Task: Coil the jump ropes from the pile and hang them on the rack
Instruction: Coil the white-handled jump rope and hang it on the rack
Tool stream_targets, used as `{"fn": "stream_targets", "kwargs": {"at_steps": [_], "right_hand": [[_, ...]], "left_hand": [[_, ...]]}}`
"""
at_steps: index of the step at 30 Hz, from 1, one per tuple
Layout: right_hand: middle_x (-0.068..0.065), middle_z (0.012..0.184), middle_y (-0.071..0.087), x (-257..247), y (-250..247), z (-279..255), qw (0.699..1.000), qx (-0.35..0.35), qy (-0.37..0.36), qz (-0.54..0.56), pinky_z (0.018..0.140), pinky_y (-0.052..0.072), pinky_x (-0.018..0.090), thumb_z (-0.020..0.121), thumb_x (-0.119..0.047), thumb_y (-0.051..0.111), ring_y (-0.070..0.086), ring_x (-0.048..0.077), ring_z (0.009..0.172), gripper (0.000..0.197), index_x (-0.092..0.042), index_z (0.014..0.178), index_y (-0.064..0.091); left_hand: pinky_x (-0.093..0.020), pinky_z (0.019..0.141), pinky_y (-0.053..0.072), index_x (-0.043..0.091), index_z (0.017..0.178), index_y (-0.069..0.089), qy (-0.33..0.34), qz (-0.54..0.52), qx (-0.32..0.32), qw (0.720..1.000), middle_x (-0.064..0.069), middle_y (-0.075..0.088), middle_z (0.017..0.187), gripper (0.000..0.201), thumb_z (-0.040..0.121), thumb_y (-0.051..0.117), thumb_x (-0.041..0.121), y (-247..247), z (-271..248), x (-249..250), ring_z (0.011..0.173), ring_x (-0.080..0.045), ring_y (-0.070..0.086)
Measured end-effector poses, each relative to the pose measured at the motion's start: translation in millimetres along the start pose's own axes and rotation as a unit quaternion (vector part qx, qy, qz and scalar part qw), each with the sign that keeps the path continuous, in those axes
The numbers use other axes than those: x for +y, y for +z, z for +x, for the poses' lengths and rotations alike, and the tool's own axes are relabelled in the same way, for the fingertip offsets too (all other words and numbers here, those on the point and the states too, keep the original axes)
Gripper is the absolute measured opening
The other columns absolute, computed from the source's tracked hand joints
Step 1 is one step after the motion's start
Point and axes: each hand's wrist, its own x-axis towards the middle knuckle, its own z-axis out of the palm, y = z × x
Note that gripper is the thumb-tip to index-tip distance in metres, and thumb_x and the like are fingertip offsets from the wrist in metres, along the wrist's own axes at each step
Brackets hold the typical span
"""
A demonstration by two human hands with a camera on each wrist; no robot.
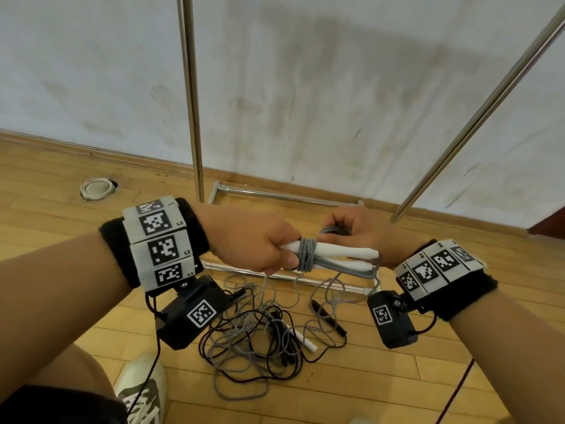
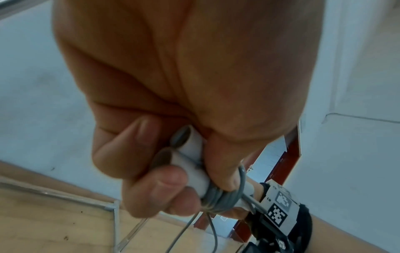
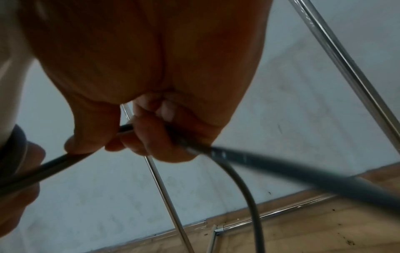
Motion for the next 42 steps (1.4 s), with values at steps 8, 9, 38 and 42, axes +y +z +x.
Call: {"fn": "stream_targets", "kwargs": {"at_steps": [8, 9, 38, 42], "right_hand": [[0.006, 0.065, 0.051, -11, -9, -4, 0.997, -0.021, 0.034, 0.068, 0.049, 0.039, 0.019, 0.090, -0.013, 0.068, 0.044, 0.007, 0.050, 0.010, -0.006, 0.082, 0.067], [0.006, 0.064, 0.052, -14, -8, -3, 0.998, -0.012, 0.027, 0.049, 0.050, 0.039, 0.019, 0.090, -0.014, 0.069, 0.045, 0.007, 0.050, 0.012, -0.006, 0.082, 0.068], [-0.010, 0.073, 0.069, -7, 15, -2, 0.994, 0.010, -0.056, 0.089, 0.067, 0.053, 0.023, 0.096, -0.009, 0.057, 0.061, 0.006, 0.065, 0.022, -0.028, 0.091, 0.068], [-0.011, 0.068, 0.068, 4, 11, -5, 1.000, 0.008, -0.019, 0.003, 0.054, 0.048, 0.012, 0.092, -0.027, 0.066, 0.060, 0.000, 0.058, 0.020, -0.040, 0.077, 0.066]], "left_hand": [[-0.036, 0.068, 0.050, 0.025, 0.081, 0.051, -0.043, 0.105, -0.012, 0.993, 0.001, 0.063, 0.082, 0.025, 0.101, 0.047, 0.040, 4, 6, 1, 0.070, -0.017, 0.058], [-0.034, 0.065, 0.048, 0.025, 0.081, 0.050, -0.053, 0.121, -0.006, 0.991, 0.001, 0.061, 0.082, 0.026, 0.102, 0.046, 0.039, 6, 8, -1, 0.069, -0.017, 0.056], [-0.025, 0.058, 0.045, 0.030, 0.101, 0.061, 0.049, -0.162, 0.136, 0.976, 0.007, 0.056, 0.067, 0.017, 0.104, 0.046, 0.022, -16, -5, -9, 0.059, -0.010, 0.052], [-0.020, 0.058, 0.044, 0.018, 0.094, 0.056, 0.032, -0.122, 0.078, 0.989, 0.008, 0.058, 0.067, 0.015, 0.103, 0.047, 0.025, -14, -10, -7, 0.058, -0.007, 0.052]]}}
